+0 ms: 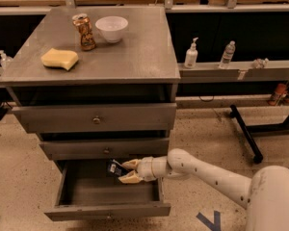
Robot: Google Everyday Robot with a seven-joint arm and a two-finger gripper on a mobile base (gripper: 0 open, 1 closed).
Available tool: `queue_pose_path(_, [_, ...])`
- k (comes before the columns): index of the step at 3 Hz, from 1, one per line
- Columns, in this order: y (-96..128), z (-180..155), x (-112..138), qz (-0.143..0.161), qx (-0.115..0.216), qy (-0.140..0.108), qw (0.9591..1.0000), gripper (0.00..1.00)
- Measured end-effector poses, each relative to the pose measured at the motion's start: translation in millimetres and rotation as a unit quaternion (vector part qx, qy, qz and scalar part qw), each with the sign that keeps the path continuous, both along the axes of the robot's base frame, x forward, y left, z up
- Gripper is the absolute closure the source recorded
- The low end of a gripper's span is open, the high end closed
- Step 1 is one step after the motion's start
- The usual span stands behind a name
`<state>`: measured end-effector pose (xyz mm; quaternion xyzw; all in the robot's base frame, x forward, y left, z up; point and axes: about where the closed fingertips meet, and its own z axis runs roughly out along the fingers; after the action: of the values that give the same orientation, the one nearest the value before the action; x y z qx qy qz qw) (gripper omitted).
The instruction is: Place rxbar blueberry into bottom drawer
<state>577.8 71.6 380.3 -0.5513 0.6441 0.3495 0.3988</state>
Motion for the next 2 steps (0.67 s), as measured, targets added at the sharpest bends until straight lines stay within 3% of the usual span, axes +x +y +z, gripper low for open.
queue_pose_path(2, [7, -72, 4, 0.002, -0.049, 0.047, 0.9977, 1.0])
